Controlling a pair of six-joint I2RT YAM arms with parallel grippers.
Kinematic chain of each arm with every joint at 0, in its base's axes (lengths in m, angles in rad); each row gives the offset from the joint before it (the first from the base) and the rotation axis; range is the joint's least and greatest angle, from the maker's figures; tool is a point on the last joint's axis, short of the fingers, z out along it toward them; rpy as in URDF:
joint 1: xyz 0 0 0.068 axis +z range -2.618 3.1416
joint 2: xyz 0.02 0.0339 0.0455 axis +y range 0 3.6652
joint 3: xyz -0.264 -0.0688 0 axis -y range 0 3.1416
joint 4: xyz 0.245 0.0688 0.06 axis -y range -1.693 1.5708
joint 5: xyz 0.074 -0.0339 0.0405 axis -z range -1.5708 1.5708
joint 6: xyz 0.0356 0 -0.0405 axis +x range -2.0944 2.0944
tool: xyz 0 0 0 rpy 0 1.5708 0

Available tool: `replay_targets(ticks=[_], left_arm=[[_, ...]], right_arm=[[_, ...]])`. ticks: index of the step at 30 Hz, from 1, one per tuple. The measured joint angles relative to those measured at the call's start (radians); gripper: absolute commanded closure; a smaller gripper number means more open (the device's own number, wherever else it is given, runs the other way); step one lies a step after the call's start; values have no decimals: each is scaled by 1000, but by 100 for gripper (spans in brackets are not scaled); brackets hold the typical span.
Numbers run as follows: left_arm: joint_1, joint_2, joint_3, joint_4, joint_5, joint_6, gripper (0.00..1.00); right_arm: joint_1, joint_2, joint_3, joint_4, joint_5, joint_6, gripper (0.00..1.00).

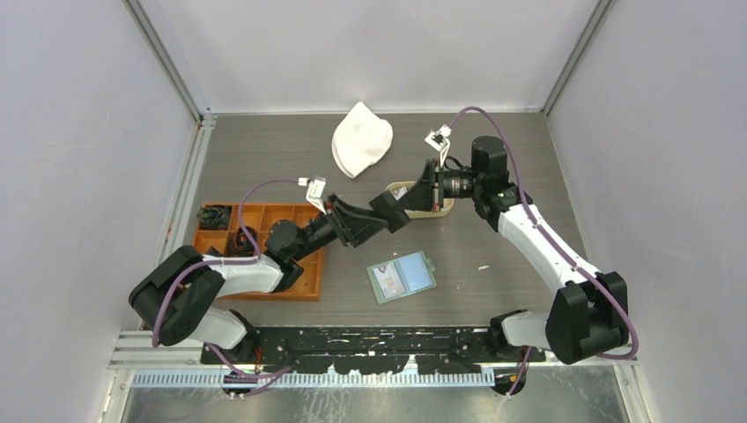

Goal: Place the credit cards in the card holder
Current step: Pick up the credit card from the storage box.

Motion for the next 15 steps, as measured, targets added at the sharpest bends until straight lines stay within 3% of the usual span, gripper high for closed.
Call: replay_targets(ticks=[4, 5, 6, 7, 8, 15], left_arm=[[26, 16, 3, 36, 15, -32, 59], [32, 18, 5, 40, 19, -38, 68], [39, 20, 8, 45, 25, -46, 86], [45, 22, 11, 48, 29, -55, 98], [50, 24, 14, 50, 35, -63, 100], [101, 58, 19, 67, 118, -103, 100]], right_arm=[[16, 21, 3, -84, 1, -73, 99], [20, 26, 6, -99, 0, -88, 99], [24, 31, 10, -120, 0, -106, 99], [26, 36, 14, -138, 1, -123, 99], [29, 40, 18, -154, 1, -140, 98], [36, 43, 51, -282, 33, -288, 44]])
